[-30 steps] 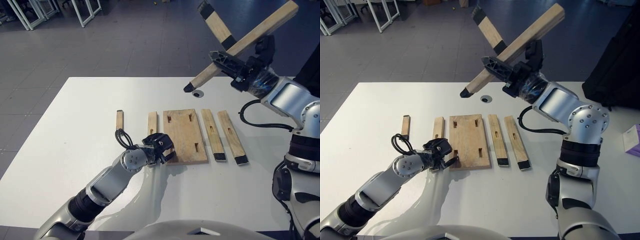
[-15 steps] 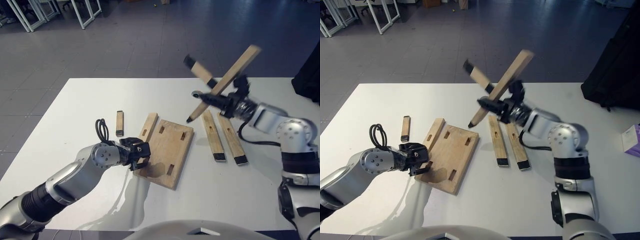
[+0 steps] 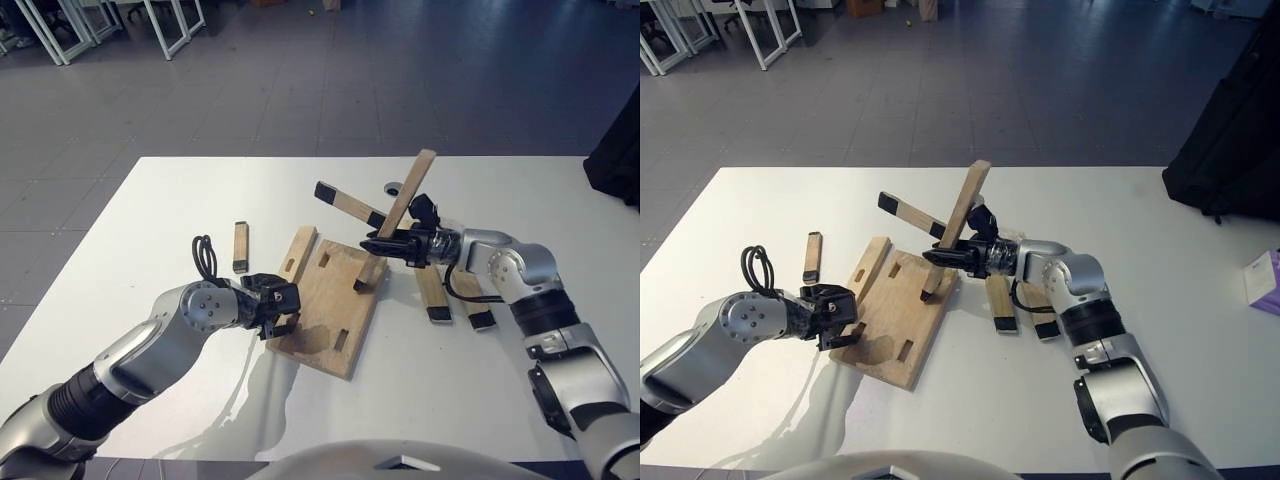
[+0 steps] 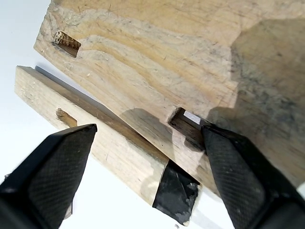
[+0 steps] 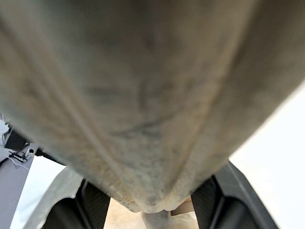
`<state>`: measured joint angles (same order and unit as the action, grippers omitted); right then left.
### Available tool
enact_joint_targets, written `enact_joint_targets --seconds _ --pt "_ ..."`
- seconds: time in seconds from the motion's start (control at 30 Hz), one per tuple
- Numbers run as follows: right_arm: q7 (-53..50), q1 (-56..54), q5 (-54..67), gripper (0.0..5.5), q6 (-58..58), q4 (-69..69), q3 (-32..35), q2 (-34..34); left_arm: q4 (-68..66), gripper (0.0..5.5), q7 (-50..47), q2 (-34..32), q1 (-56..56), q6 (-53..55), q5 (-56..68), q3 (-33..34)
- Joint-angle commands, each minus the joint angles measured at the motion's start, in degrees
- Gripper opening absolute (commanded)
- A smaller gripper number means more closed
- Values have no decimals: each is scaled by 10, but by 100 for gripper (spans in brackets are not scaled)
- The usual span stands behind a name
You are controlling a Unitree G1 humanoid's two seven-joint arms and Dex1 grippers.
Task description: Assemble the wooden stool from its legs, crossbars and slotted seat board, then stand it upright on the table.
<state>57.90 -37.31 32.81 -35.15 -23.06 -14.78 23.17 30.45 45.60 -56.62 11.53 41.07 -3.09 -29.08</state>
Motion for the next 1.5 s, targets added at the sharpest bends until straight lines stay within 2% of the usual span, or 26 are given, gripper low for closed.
enact_joint_targets --seconds 0.03,0.27,0.47,0.7,0.8,0.93,1.03,1.13,1.47,1.5 --pt "63 -36 -73 203 39 -76 -31 12 -21 406 12 11 -8 2 -17 -13" --pt "99 -85 -129 203 97 -175 -16 1 -24 406 14 28 -12 5 -29 -5" --pt "28 -93 -179 203 175 -245 9 -21 -18 406 12 39 -18 16 -30 1" --pt "0 67 -251 203 185 -83 -67 -25 1 406 10 63 -23 42 -29 3" --pt "12 107 -272 203 164 -70 -108 -15 1 406 12 65 -22 45 -31 5" --pt "44 86 -253 203 125 -178 -97 -13 -8 406 18 70 -10 41 -32 2" --pt "33 44 -260 203 148 -300 -75 -15 -12 406 21 72 -6 39 -34 2" --pt "29 15 -256 203 174 -345 -64 -15 -15 406 21 75 -4 39 -35 2" --pt "66 -19 -219 203 170 -196 -32 8 -15 406 14 82 -10 44 -37 5" --pt "64 -18 -221 240 167 -193 -32 9 -15 406 13 81 -11 43 -40 4"
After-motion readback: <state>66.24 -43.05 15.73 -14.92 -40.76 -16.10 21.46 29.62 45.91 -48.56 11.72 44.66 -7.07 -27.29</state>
